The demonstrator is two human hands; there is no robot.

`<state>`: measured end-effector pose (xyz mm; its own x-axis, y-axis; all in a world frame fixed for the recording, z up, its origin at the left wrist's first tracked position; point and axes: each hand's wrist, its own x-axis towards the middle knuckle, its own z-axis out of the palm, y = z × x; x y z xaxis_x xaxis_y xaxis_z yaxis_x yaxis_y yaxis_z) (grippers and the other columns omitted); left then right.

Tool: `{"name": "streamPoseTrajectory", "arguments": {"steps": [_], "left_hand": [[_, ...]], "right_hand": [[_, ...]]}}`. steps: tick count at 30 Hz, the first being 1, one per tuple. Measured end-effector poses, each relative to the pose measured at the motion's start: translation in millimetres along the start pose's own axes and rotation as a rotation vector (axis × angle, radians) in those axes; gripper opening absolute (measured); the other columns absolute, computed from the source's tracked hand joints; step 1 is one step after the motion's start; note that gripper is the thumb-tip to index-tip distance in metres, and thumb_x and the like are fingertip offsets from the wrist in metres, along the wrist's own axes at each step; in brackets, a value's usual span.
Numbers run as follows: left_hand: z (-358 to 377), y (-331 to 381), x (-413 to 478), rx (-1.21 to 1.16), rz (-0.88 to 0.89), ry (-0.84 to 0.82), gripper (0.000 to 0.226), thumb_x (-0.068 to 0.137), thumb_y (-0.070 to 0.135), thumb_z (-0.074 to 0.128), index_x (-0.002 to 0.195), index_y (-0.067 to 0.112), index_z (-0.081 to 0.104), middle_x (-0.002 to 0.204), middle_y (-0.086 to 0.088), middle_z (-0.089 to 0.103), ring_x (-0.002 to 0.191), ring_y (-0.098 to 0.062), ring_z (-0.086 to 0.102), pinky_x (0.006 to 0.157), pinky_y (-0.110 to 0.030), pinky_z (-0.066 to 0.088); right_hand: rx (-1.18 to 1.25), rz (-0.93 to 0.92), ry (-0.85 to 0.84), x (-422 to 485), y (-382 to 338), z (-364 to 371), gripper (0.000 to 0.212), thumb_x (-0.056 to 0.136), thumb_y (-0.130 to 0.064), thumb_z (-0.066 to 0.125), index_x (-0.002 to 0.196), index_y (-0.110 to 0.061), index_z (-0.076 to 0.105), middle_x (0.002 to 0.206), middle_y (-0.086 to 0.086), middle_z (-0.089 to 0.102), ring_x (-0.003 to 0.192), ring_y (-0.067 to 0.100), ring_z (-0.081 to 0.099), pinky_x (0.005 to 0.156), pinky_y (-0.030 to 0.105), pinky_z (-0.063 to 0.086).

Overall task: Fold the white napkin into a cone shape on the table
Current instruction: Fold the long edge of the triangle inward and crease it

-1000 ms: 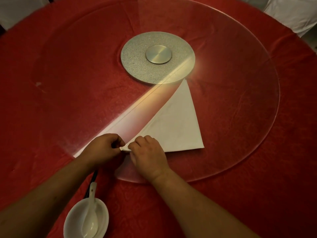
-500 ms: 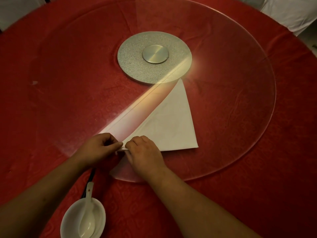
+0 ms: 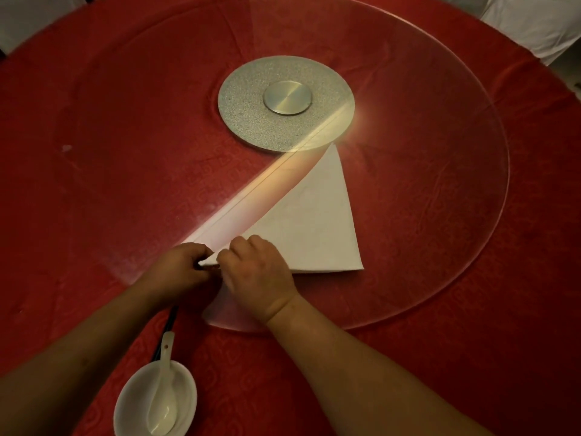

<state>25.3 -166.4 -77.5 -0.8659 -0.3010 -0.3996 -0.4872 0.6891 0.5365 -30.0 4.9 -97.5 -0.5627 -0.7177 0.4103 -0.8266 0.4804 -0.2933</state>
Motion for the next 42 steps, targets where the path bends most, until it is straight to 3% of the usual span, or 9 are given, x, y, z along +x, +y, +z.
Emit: {"name": "streamPoseTrajectory", "arguments": {"steps": [8, 14, 19, 22, 24, 29, 35, 37, 42], "left_hand": [[-1, -1, 0, 0.003, -0.008, -0.035, 0.010, 0.084, 0.027, 0.081, 0.092, 0.026, 0.074, 0.089, 0.005, 0.073, 0.080, -0.015, 0.070, 0.074, -0.045, 0.060], [-3, 0, -1, -0.012, -0.009, -0.037, 0.013, 0.081, 0.025, 0.081, 0.085, 0.034, 0.073, 0.088, 0.009, 0.074, 0.078, -0.009, 0.071, 0.073, -0.042, 0.060], [-5, -3, -4, -0.142, -0.037, -0.071, 0.033, 0.057, 0.052, 0.076, 0.088, 0.042, 0.073, 0.083, 0.014, 0.076, 0.070, -0.005, 0.072, 0.065, -0.037, 0.062], [-1, -8, -3, -0.178, -0.029, -0.020, 0.012, 0.079, 0.042, 0.079, 0.089, 0.041, 0.071, 0.086, 0.008, 0.075, 0.078, -0.007, 0.071, 0.073, -0.038, 0.060], [2, -11, -1, -0.086, 0.000, 0.014, 0.014, 0.087, 0.031, 0.079, 0.085, 0.039, 0.067, 0.086, 0.007, 0.073, 0.079, -0.009, 0.069, 0.070, -0.037, 0.056], [6, -12, 2, -0.048, -0.005, 0.019, 0.021, 0.085, 0.025, 0.082, 0.082, 0.034, 0.063, 0.082, 0.007, 0.071, 0.074, -0.008, 0.066, 0.060, -0.030, 0.046], [4, -17, 7, -0.097, -0.021, 0.007, 0.014, 0.087, 0.026, 0.080, 0.087, 0.031, 0.067, 0.086, 0.006, 0.072, 0.080, -0.013, 0.068, 0.064, -0.029, 0.047], [5, -17, 10, -0.121, -0.039, 0.017, 0.008, 0.092, 0.031, 0.075, 0.086, 0.030, 0.068, 0.087, 0.008, 0.072, 0.081, -0.013, 0.067, 0.066, -0.030, 0.048], [3, -13, 21, -0.141, -0.029, 0.097, 0.029, 0.107, 0.038, 0.049, 0.084, 0.029, 0.063, 0.084, 0.011, 0.069, 0.079, -0.014, 0.065, 0.063, -0.030, 0.043]], "right_hand": [[0.011, 0.156, -0.242, -7, 7, 3, 0.014, 0.087, -0.024, 0.056, 0.096, -0.015, 0.063, 0.090, 0.006, 0.059, 0.082, 0.028, 0.053, 0.068, 0.044, 0.044], [-0.031, 0.092, -0.222, -11, 14, 2, 0.011, 0.088, -0.018, 0.056, 0.089, -0.015, 0.066, 0.083, 0.005, 0.057, 0.076, 0.027, 0.051, 0.062, 0.043, 0.042], [-0.047, 0.021, -0.265, -17, 15, 3, 0.021, 0.092, -0.033, 0.053, 0.093, -0.017, 0.067, 0.088, 0.005, 0.055, 0.081, 0.026, 0.047, 0.065, 0.041, 0.037], [-0.058, 0.016, -0.281, -19, 15, 1, 0.022, 0.093, -0.035, 0.053, 0.095, -0.018, 0.067, 0.091, 0.004, 0.055, 0.084, 0.025, 0.048, 0.068, 0.041, 0.039], [-0.069, 0.011, -0.296, -17, 13, 0, 0.022, 0.093, -0.036, 0.053, 0.096, -0.018, 0.066, 0.092, 0.004, 0.056, 0.083, 0.025, 0.049, 0.067, 0.040, 0.039], [-0.136, -0.063, -0.342, -5, 9, -4, 0.016, 0.093, -0.022, 0.050, 0.092, -0.015, 0.065, 0.089, 0.005, 0.060, 0.078, 0.026, 0.055, 0.061, 0.038, 0.035], [-0.222, -0.143, -0.428, 3, 7, -17, 0.035, 0.083, -0.014, 0.031, 0.095, -0.014, 0.064, 0.092, 0.007, 0.062, 0.077, 0.024, 0.058, 0.057, 0.035, 0.031], [-0.232, -0.119, -0.423, 4, 8, -18, 0.033, 0.082, -0.013, 0.032, 0.092, -0.014, 0.063, 0.089, 0.005, 0.061, 0.076, 0.024, 0.057, 0.057, 0.035, 0.030], [-0.080, 0.058, -0.306, 8, 20, -21, 0.009, 0.086, -0.017, 0.054, 0.088, -0.011, 0.061, 0.084, 0.008, 0.061, 0.074, 0.028, 0.056, 0.057, 0.037, 0.037]]}}
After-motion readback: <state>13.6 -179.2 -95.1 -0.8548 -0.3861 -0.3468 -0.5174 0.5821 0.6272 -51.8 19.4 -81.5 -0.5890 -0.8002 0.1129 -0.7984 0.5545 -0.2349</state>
